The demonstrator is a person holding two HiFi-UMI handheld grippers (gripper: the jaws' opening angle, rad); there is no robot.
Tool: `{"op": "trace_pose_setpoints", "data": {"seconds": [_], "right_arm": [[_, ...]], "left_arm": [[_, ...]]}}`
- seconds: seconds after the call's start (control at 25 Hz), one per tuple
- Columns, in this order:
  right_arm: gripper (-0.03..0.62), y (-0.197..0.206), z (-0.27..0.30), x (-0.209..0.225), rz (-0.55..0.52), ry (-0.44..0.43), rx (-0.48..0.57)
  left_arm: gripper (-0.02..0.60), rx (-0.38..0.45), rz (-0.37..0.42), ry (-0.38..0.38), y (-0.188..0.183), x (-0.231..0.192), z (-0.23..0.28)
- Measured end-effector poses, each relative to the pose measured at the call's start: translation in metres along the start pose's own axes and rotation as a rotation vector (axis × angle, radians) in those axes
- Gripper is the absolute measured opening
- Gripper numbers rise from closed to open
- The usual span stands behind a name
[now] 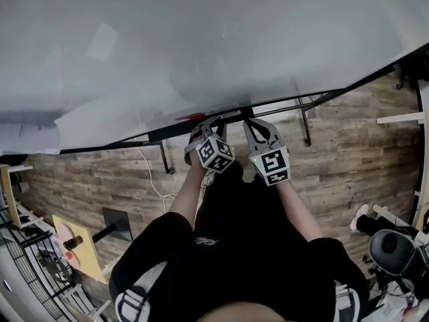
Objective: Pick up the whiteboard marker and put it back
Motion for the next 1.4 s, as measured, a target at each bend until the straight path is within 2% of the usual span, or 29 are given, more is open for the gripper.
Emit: {"op": "trace_pose_setpoints", "data": {"seconds": [0.36, 0.44, 0.72, 0.88, 1.04, 1.4], "right_arm": [[0.005, 0.007, -0.03, -0.011, -0.062, -0.193, 0.076], [0.005, 0.008, -0.036, -0.021, -0.072, -0.231, 0.089], [0.005, -0.008, -0.058, -0.067, -0.123, -0.377, 0.152], [0.005, -0.019, -0.064, -0.091, -0.145, -0.413, 0.187], [0.003, -0.025, -0.08, -0.11, -0.172, -0.407, 0.227], [0.003, -0.039, -0.145, -0.159, -0.202, -0.347, 0.264]], "left_arm": [[0.066, 0.24, -0.567, -0.135, -0.007, 0.035, -0.07], [0.055, 0.283, -0.653, -0.171, -0.001, 0.042, -0.088], [0.039, 0.361, -0.763, -0.338, 0.021, 0.06, -0.152], [0.022, 0.439, -0.798, -0.397, 0.03, 0.068, -0.182], [0.008, 0.497, -0.826, -0.47, 0.042, 0.072, -0.215], [0.006, 0.602, -0.867, -0.507, 0.074, 0.109, -0.283]]}}
Point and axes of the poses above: the fingertips, and each gripper's own axes: z forward along the fingers, x to its right, y out of its underside, the point moved 3 cm from there along -z, backward along the fingers, and after that the axes turned 11 degrees about -z, right-handed, at the moved point
